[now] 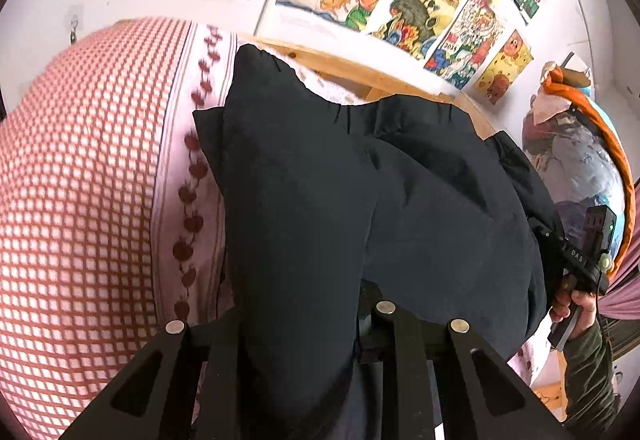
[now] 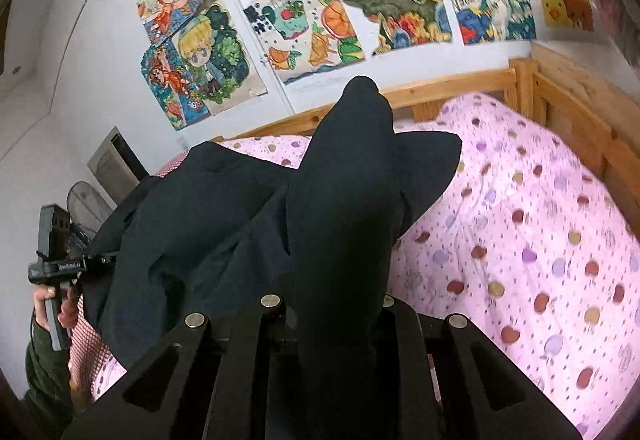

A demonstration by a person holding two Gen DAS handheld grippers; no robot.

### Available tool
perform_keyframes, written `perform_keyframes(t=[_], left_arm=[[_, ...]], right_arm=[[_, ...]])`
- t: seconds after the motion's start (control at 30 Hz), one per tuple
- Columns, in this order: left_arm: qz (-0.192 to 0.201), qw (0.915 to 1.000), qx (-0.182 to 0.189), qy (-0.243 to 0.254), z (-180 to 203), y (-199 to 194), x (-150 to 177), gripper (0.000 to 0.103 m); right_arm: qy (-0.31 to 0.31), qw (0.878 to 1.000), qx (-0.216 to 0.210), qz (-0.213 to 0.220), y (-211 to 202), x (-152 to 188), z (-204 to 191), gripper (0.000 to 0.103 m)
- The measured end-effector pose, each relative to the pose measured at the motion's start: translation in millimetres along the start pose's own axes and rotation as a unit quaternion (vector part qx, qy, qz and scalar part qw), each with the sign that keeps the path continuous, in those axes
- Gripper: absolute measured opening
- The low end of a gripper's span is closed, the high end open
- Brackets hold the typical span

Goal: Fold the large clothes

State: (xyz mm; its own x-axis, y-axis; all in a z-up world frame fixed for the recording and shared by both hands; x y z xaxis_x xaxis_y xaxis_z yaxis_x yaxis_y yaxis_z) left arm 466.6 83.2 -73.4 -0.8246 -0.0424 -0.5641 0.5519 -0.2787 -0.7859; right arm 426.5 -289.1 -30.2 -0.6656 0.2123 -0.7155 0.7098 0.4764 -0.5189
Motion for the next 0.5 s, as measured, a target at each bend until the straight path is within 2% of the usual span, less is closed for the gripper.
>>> perform_keyframes(t=[0.17,0.37,0.47,0.5], left_arm=[[0.012,0.9997,-0.021,-0.003,-7.4,22.4,7.7,0.025],[0.016,0.9988,-0.045,-0.011,-12.1,24.5,8.3,0.038],[0.013,0.9976,-0.065,-0.019,-19.6,23.4,13.1,0.05],[0.012,0.997,-0.074,-0.02,-21.4,23.2,14.5,0.059]], right_arm=[[0.03,0.999,0.034,-0.012,18.0,28.7,29.7,0.014],[0.073,0.995,0.073,0.003,23.4,46.9,58.2,0.026],[0.093,0.992,0.085,0.008,24.5,53.2,64.8,0.043],[0.094,0.992,0.088,0.009,24.6,54.4,64.8,0.056]])
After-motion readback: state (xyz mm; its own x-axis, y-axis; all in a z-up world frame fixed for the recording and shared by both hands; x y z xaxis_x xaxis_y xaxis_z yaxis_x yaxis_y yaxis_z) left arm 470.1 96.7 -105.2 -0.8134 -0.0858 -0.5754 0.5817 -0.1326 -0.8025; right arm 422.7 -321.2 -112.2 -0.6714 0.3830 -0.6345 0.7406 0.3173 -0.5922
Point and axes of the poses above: each gripper's, at about its wrist camera, not at the fingertips, and y roughly the way its jaws point, z to its right, x to its underside, the point moved 10 cm from there along y, roughly the way its jaws point, and after that the axes turned 9 degrees about -x, right-handed, at the moved point
